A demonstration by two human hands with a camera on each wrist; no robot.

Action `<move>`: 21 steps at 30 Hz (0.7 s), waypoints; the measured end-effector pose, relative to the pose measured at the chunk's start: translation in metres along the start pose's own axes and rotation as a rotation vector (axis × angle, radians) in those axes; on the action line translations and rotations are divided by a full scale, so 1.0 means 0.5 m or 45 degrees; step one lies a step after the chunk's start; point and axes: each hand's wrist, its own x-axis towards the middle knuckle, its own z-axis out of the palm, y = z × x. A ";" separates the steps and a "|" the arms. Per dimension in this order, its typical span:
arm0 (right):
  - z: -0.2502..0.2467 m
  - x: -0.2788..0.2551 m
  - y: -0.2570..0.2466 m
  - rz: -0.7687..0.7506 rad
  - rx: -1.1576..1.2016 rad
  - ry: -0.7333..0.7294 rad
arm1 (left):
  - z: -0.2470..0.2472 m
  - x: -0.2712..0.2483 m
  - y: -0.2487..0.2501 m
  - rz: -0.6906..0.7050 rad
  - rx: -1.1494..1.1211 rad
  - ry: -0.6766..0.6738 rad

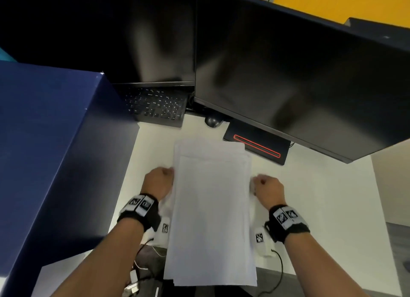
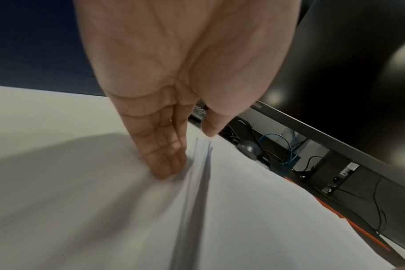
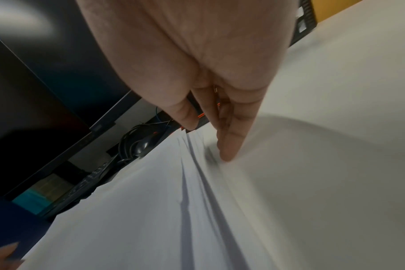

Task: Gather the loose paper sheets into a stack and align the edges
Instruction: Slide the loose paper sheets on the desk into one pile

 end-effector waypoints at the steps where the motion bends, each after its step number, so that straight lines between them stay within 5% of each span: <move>1: 0.006 0.016 -0.016 -0.049 -0.010 0.013 | 0.001 0.014 0.023 0.024 0.019 0.029; 7: 0.039 0.071 -0.081 -0.178 -0.103 -0.039 | 0.024 0.063 0.087 0.104 0.017 0.090; 12: 0.015 0.069 -0.029 -0.047 -0.222 0.083 | 0.015 0.055 0.040 -0.076 0.147 0.136; 21: 0.047 0.028 -0.047 -0.146 -0.018 -0.045 | 0.051 0.003 0.046 0.068 -0.040 0.070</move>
